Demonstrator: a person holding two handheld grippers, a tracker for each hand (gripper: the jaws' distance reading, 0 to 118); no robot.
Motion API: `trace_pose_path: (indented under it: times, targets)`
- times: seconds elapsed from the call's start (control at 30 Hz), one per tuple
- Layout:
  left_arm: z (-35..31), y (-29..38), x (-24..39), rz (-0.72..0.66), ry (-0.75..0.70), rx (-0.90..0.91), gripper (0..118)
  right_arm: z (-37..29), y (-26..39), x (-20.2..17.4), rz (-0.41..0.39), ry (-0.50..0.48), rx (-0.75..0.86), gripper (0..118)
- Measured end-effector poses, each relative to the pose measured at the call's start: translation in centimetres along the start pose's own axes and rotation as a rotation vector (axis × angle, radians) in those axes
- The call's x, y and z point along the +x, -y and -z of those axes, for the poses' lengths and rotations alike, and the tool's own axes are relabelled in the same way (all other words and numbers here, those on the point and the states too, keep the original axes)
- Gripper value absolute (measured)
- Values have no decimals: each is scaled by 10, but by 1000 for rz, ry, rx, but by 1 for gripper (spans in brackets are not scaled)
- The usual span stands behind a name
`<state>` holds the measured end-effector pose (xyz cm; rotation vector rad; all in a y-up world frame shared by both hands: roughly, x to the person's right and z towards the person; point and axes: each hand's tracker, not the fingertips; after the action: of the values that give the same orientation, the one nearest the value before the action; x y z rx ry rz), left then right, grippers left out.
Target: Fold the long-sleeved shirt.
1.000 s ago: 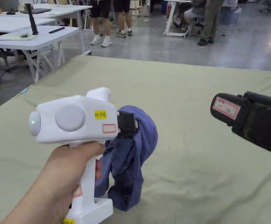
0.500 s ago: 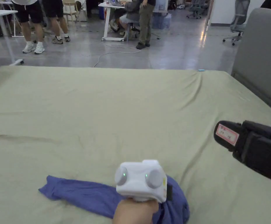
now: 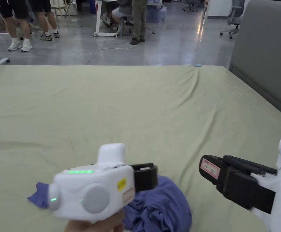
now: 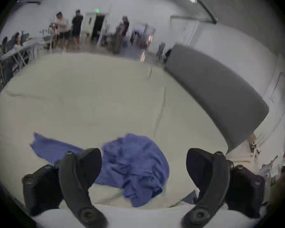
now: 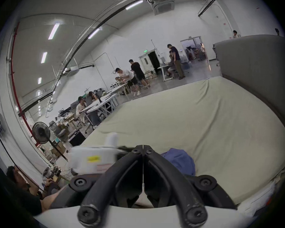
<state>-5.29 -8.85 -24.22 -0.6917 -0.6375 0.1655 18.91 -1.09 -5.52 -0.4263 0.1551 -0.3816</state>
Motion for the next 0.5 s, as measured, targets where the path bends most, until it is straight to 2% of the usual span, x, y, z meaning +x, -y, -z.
trace_pose_path:
  times: [0.1,0.13,0.17,0.2,0.23,0.27,0.3,0.43,0.47,0.5]
  targets:
    - [-36,20,-35,-12,-132,-41,104,16,12,1,31,-32,-31,0]
    - [-38,37,-43,-48,-259,-107,88,22,17,1,43,-30,-45,0]
    - [-34,56,-57,-71,-311,-183,40,29,22,2,58,-22,-67,0]
    - [-34,71,-67,-86,-270,-201,0,34,27,3,71,-13,-89,0]
    - [-30,88,-78,-138,-220,-243,0,40,33,4,82,-4,-111,0]
    - [-27,100,-85,-250,-178,-282,0,45,37,5,91,-1,-135,0]
    - [-22,108,-88,-272,-140,-340,0,49,41,6,96,-3,-155,0]
    - [-11,79,-94,-188,-233,-206,0,60,48,6,82,-6,-199,0]
    - [-4,65,-103,-195,-262,-133,6,62,48,6,79,-5,-204,0]
    - [7,54,-111,-193,-298,-84,55,63,48,5,78,-5,-208,0]
